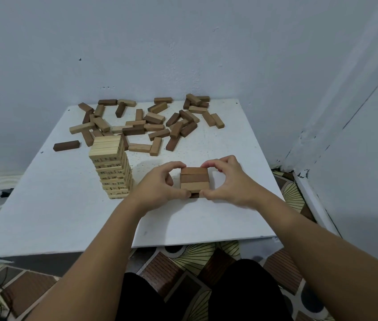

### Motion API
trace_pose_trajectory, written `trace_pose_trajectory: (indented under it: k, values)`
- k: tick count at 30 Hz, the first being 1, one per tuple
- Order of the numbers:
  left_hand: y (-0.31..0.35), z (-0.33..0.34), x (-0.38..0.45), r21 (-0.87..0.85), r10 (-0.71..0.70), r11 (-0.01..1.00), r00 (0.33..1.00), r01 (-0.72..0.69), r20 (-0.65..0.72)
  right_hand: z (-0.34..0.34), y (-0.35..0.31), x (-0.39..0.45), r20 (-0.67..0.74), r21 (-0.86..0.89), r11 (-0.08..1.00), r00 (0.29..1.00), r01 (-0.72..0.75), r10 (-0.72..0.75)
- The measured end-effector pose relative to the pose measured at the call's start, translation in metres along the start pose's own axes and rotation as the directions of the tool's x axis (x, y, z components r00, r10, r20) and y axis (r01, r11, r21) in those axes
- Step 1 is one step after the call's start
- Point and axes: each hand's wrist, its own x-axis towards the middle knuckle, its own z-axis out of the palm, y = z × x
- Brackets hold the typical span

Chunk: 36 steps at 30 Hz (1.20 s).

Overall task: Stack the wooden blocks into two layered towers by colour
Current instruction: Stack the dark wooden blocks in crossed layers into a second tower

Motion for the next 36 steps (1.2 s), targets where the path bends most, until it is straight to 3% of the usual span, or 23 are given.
trace_pose_trajectory:
  k: [18, 27, 32, 36]
  values:
    - [0.001, -0.003, -0.005, -0.044, -0.034, 0.998, 0.996, 0.037, 0.078, 0.007, 0.003, 0.005, -0.013, -0.067, 0.998, 1.0, -0.001, 0.0]
    - [-0.009, 0.002, -0.013, -0.197, -0.039, 0.98, 0.999, 0.031, -0.037, 0.004, 0.007, 0.003, -0.008, -0.035, 0.999, 1.0, -0.003, 0.003]
    - [-0.012, 0.011, -0.02, -0.168, -0.012, 0.986, 0.987, -0.016, -0.163, 0.002, 0.005, 0.003, -0.01, -0.023, 1.0, 1.0, -0.002, 0.001]
    - [-0.018, 0.011, -0.022, -0.136, 0.009, 0.99, 0.982, -0.035, -0.188, 0.002, 0.006, 0.002, -0.014, -0.026, 1.0, 1.0, 0.002, -0.002]
